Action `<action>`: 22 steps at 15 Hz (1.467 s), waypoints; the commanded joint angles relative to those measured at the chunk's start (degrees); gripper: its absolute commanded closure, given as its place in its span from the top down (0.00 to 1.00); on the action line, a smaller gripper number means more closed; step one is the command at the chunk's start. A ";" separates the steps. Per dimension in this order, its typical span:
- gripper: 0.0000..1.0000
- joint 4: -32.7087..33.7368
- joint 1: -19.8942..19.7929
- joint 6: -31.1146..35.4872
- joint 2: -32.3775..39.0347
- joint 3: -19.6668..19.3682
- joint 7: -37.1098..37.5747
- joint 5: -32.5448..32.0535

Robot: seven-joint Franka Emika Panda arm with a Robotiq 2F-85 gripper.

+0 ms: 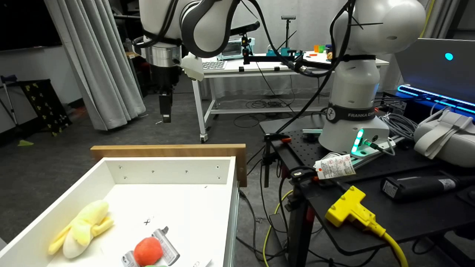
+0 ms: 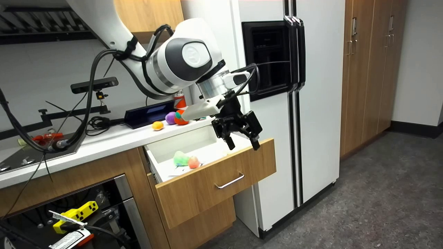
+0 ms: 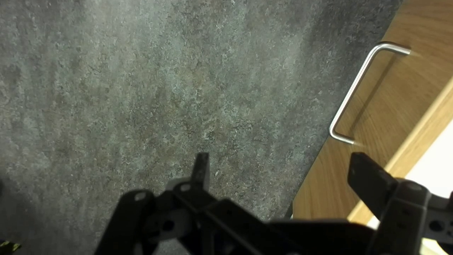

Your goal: Push the drawer closed

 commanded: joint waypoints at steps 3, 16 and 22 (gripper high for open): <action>1.00 1.86 0.68 3.68 5.23 0.16 -6.65 8.76; 0.55 14.28 -4.40 8.14 20.24 5.82 -16.98 22.08; 0.08 17.12 -9.09 7.40 22.39 12.79 -21.68 28.61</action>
